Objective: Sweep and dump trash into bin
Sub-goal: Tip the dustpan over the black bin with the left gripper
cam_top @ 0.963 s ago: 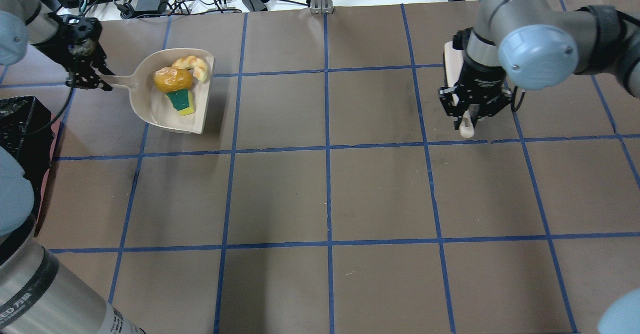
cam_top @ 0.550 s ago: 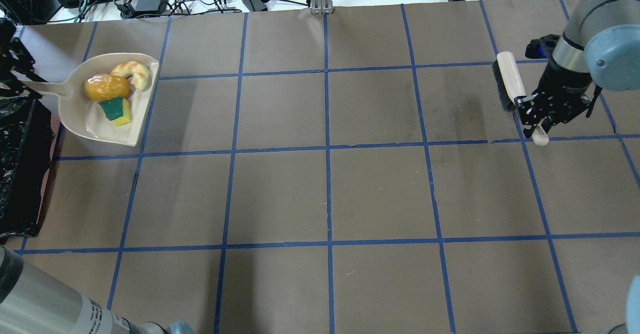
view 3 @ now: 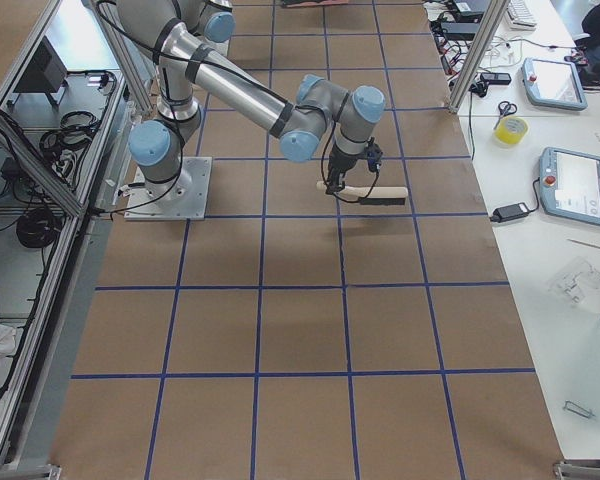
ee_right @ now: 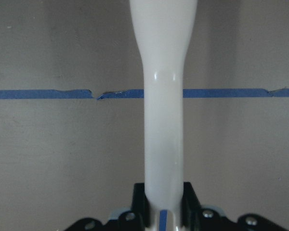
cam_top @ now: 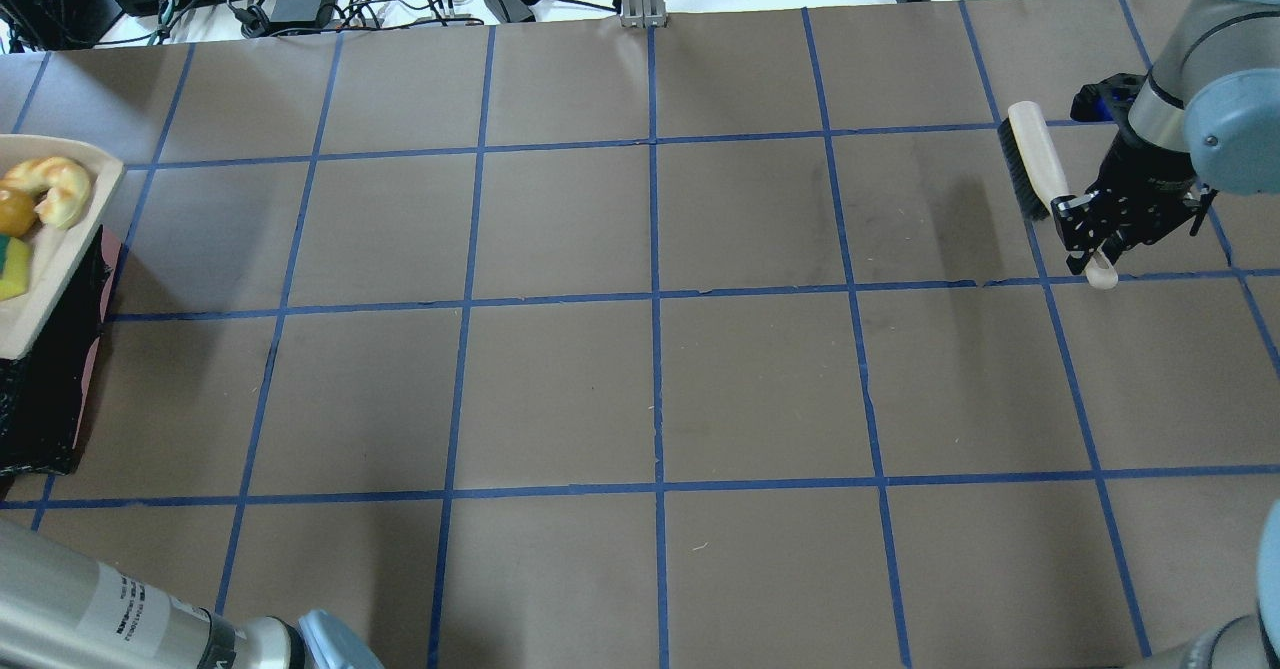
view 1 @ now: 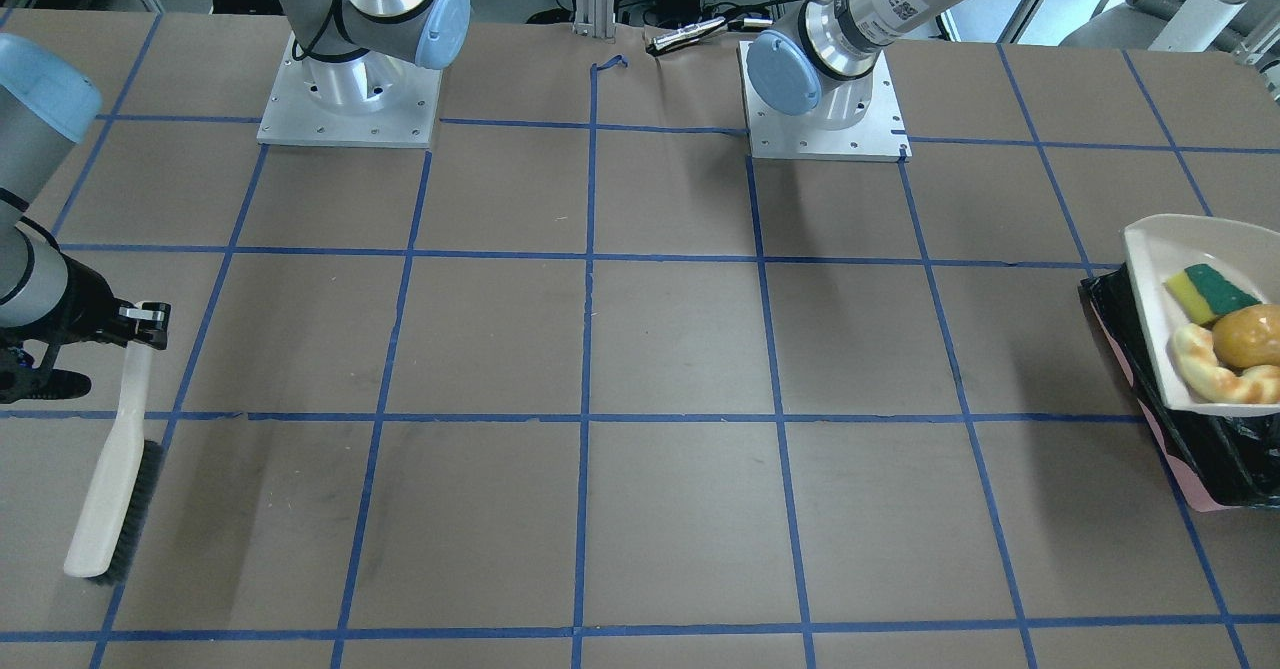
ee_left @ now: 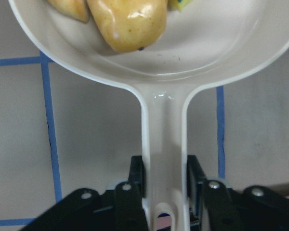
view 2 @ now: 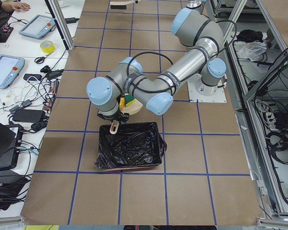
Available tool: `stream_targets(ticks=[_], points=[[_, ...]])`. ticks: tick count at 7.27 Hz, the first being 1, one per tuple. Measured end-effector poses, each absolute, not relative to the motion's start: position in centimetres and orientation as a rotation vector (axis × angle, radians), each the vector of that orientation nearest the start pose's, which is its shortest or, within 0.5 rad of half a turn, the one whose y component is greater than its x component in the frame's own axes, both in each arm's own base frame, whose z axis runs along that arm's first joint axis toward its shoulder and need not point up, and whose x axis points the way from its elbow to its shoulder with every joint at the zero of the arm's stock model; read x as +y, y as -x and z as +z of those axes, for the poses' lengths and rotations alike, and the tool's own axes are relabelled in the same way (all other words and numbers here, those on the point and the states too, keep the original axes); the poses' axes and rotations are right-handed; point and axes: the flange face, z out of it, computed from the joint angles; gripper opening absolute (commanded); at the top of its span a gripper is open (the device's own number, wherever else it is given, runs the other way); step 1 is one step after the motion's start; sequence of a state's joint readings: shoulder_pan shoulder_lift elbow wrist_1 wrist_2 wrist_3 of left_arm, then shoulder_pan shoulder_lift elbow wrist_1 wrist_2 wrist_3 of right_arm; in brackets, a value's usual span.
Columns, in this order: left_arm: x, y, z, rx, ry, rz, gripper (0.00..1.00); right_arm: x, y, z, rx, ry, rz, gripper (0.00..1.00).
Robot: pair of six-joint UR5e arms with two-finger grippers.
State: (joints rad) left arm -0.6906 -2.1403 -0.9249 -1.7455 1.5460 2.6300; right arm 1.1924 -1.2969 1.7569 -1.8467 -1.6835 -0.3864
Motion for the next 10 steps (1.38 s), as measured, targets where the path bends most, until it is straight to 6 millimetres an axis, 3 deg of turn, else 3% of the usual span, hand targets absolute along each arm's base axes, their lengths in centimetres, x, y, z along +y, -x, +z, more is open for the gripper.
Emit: stream_targets(ticks=[2,4,8,10], points=[[-53.7,-51.3,45.1,-1.917,2.487,-0.109,0.0,-55.4,8.9,27.3,3.155,0.083,0.332,0.0],[-53.6,-53.7,44.7,-1.932,2.539,-0.296,0.0,-55.5,8.9,26.7,3.147,0.093,0.334,0.0],[-53.4,-53.6,43.4,-1.99,2.516,-0.516,0.0,-55.9,9.1,25.6,3.146,0.096,0.343,0.0],[-53.7,-52.1,43.4,-2.072,2.512,-0.646,0.0,-56.0,9.1,25.4,3.147,0.096,0.348,0.0]])
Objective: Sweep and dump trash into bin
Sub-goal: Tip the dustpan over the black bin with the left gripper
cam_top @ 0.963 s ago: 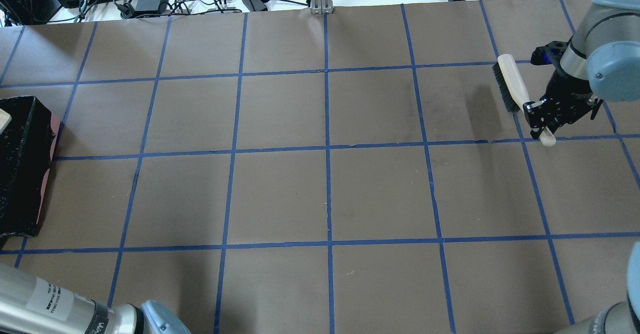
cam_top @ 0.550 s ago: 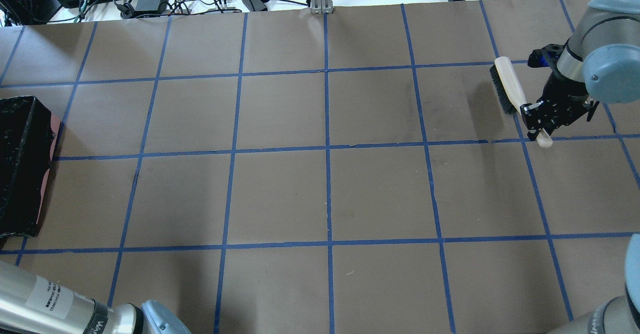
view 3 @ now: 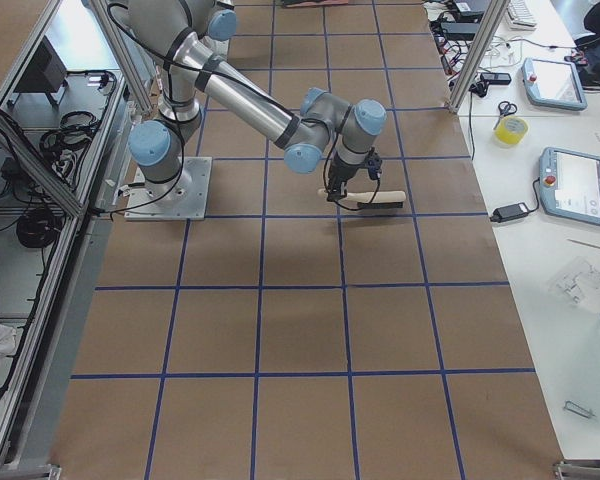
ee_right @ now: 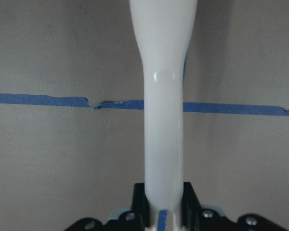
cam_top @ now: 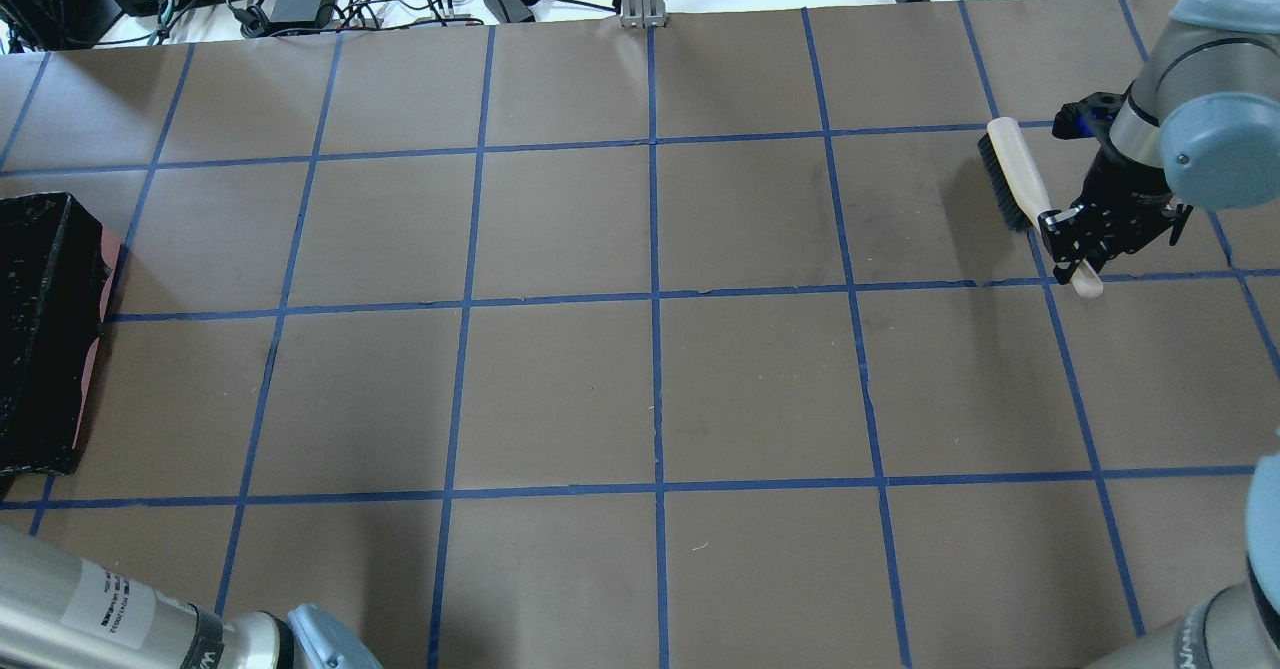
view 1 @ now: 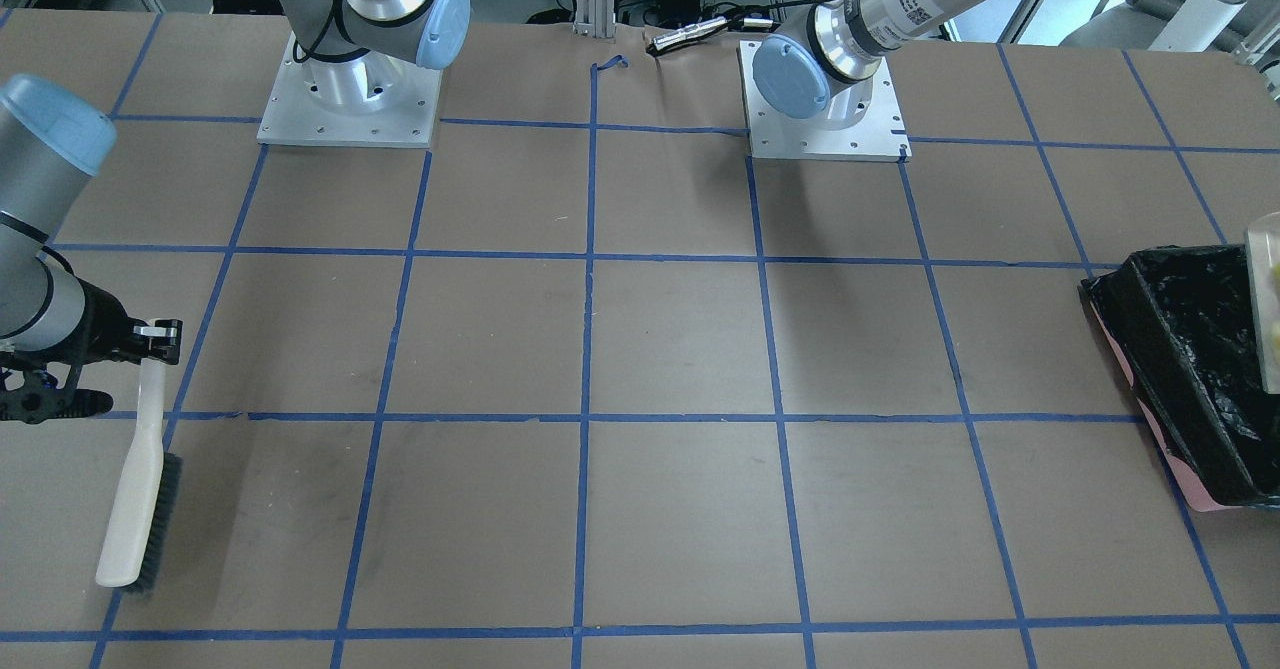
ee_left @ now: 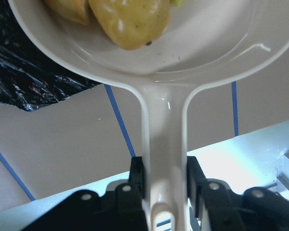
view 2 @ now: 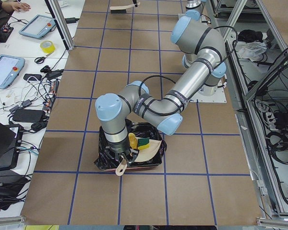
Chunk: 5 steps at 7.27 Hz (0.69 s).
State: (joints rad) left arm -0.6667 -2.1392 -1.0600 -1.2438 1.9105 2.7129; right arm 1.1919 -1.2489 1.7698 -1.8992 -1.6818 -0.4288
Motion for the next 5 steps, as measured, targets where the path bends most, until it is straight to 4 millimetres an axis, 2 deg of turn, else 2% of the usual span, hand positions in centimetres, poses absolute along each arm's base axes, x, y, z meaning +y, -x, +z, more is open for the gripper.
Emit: stream_targets(ticks=[2,3,4,5], points=[[-53.6,-49.8,42.7,-2.151,2.51,-0.785,0.0,-56.1,9.1,24.9,3.142,0.082,0.357,0.0],[-53.3,-48.6,42.3,-2.169,2.521,-0.826,0.0,-56.0,9.1,24.6,3.138,0.08,0.368,0.03],[-52.9,-47.8,42.1,-2.177,2.527,-0.842,0.0,-56.1,9.2,24.5,3.138,0.08,0.375,0.77],[-52.7,-47.3,42.2,-2.179,2.532,-0.845,0.0,-56.1,9.2,24.4,3.142,0.077,0.374,0.95]])
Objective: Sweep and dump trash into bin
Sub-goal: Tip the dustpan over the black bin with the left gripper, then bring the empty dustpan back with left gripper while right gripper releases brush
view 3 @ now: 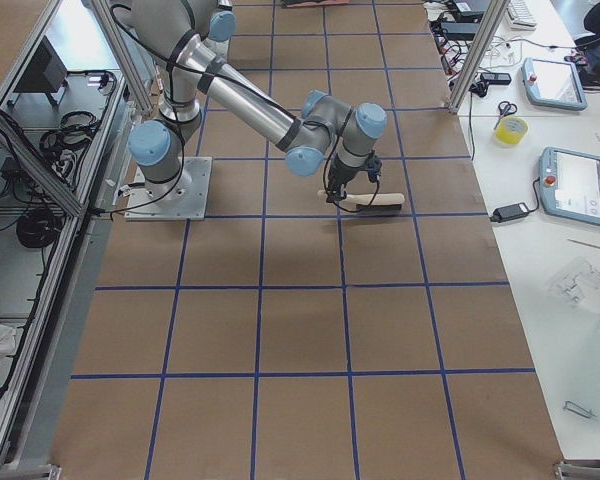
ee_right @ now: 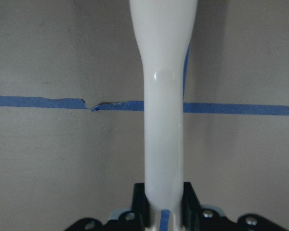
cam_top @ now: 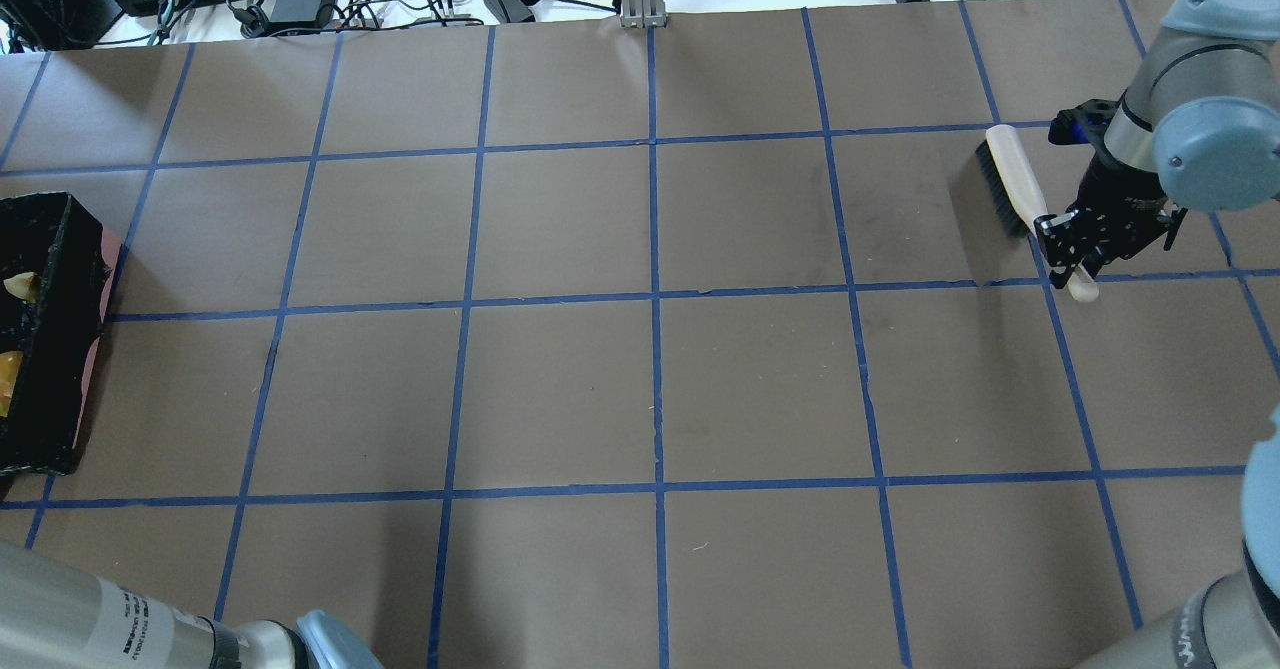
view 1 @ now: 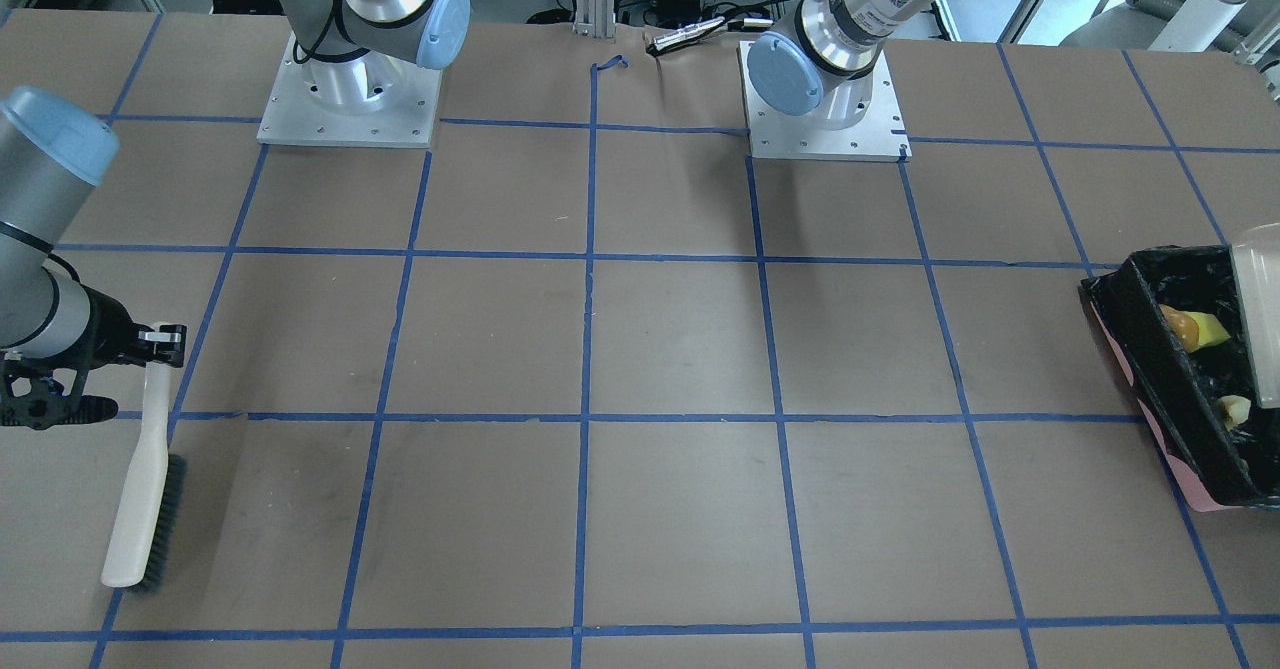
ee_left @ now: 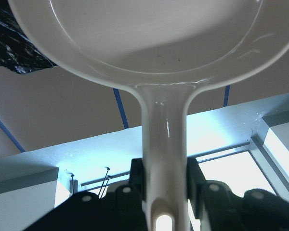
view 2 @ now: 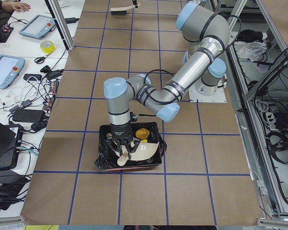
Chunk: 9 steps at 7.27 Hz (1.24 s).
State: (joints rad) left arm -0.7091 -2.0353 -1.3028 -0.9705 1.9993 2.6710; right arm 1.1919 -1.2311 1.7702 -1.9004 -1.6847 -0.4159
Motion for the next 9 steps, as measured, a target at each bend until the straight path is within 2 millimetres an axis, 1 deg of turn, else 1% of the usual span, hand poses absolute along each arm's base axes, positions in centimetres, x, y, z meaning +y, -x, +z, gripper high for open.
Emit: stream_targets(ticks=[1,2,3,4,5,6,7,8,9], points=[[-52.7,-47.1,42.4,-2.181,2.542,-0.834,0.0,-56.1,9.2,24.4,3.145,0.069,0.374,0.99],[-52.8,-47.0,42.8,-2.182,2.563,-0.795,0.0,-56.1,9.2,24.6,3.147,0.062,0.372,0.99],[-53.1,-46.8,43.6,-2.166,2.596,-0.723,0.0,-56.1,9.3,24.8,3.151,0.058,0.365,0.99],[-53.5,-46.7,45.3,-2.124,2.626,-0.601,0.0,-56.2,9.3,25.2,3.155,0.055,0.357,1.0],[-54.1,-46.4,47.4,-2.078,2.636,-0.444,0.0,-56.2,9.3,26.0,3.167,0.052,0.342,1.0],[-54.7,-45.9,49.0,-2.045,2.63,-0.287,0.0,-56.2,9.3,28.4,3.187,0.05,0.304,1.0],[-55.6,-44.7,49.6,-2.037,2.595,-0.132,0.0,-55.5,8.9,33.0,3.207,0.047,0.247,1.0],[-57.1,-42.5,49.2,-2.049,2.534,-0.006,0.0,-54.1,8.3,39.2,3.227,0.041,0.183,1.0],[-59.2,-39.5,48.3,-2.057,2.474,0.078,0.0,-52.0,7.5,45.3,3.241,0.028,0.14,1.0]])
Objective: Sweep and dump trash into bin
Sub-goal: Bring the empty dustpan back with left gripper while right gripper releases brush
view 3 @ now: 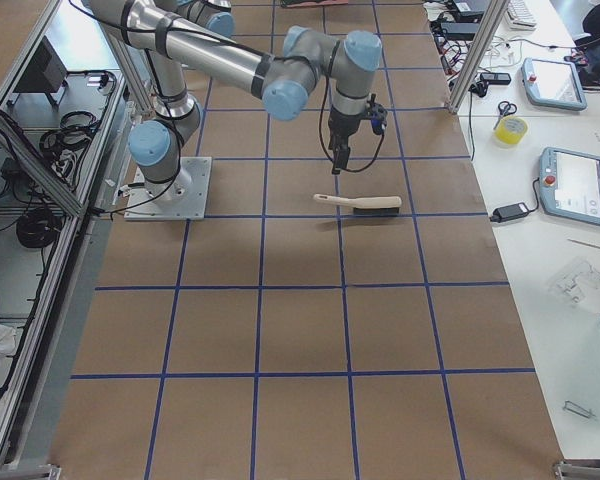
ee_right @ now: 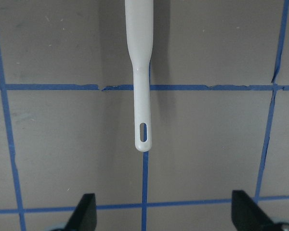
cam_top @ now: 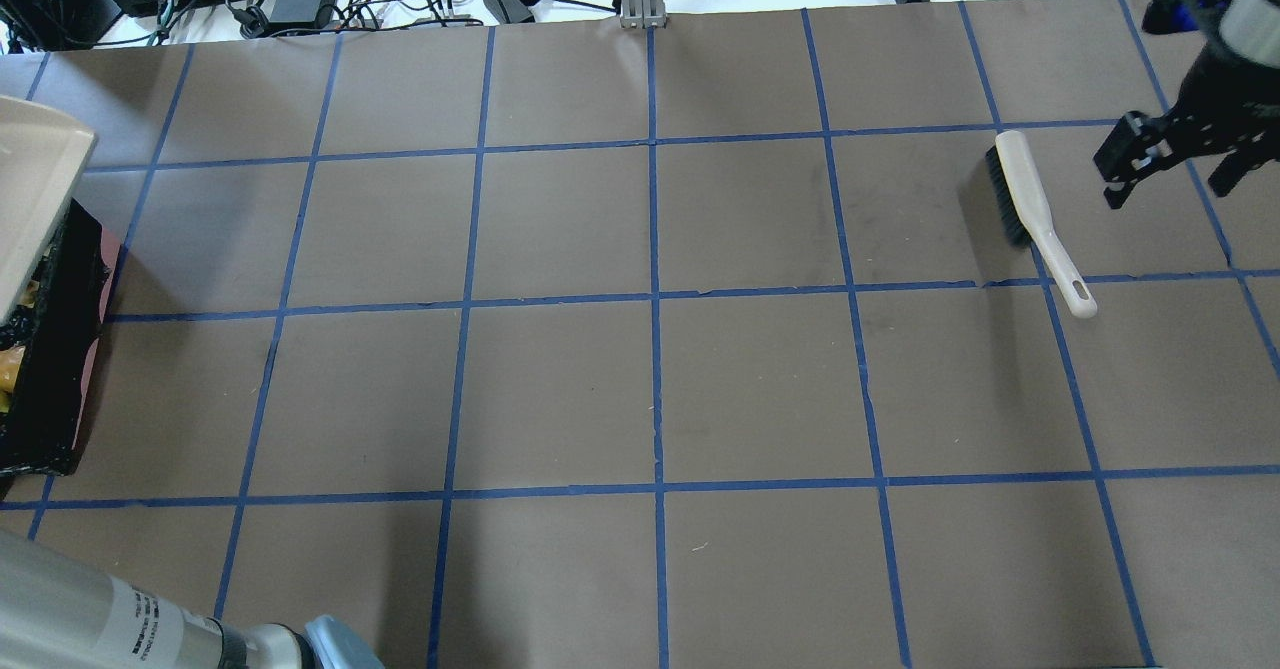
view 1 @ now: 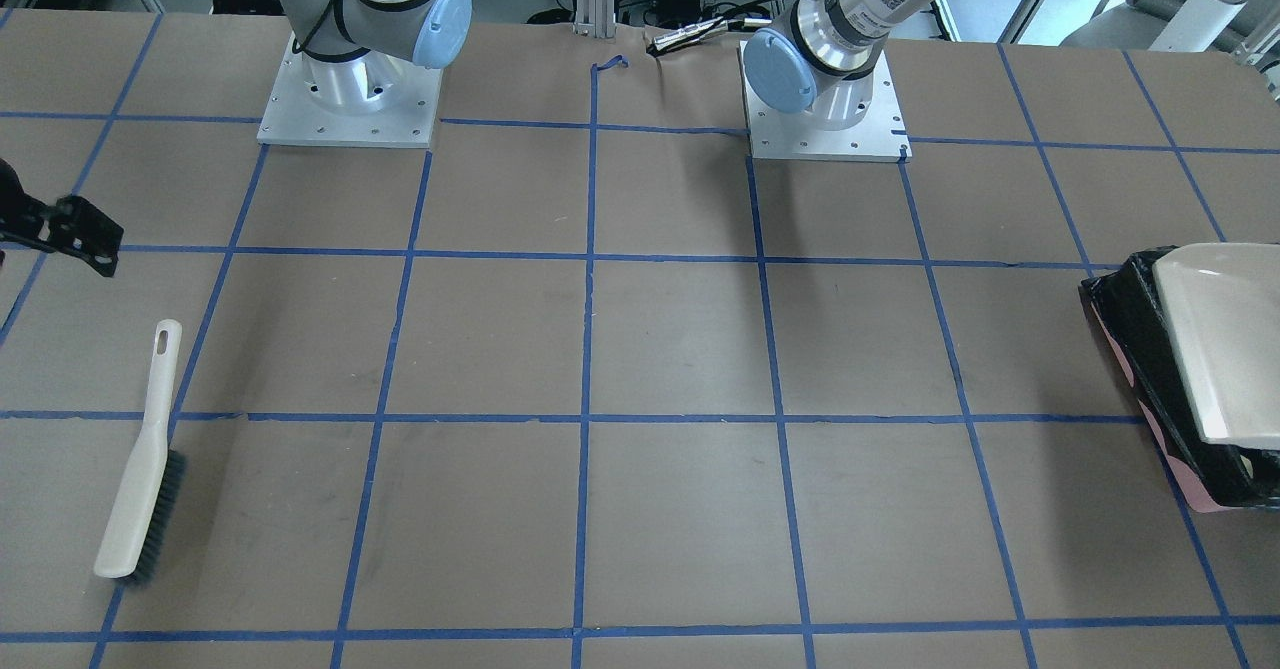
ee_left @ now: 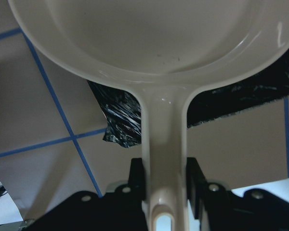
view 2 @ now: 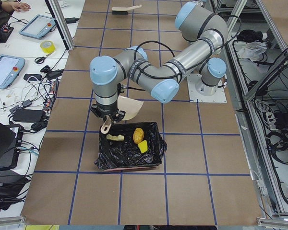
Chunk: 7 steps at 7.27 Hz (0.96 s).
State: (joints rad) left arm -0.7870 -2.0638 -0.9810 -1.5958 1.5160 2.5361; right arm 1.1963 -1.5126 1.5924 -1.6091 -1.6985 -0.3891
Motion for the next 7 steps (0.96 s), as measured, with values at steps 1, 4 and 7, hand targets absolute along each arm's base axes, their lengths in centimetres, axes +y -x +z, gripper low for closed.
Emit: stream_targets(ticks=[1,4,7], points=[[-61.7,-36.2,47.0,-2.052,2.43,0.114,0.0,-50.2,6.4,49.6,3.238,-0.03,0.125,1.0],[-68.6,-24.3,41.4,-2.065,2.283,0.11,0.0,-49.3,-4.5,54.3,3.2,-0.106,0.048,1.0],[-73.6,-13.6,33.2,-2.109,2.191,0.072,0.0,-48.3,-12.5,54.4,3.185,0.02,-0.028,1.0]])
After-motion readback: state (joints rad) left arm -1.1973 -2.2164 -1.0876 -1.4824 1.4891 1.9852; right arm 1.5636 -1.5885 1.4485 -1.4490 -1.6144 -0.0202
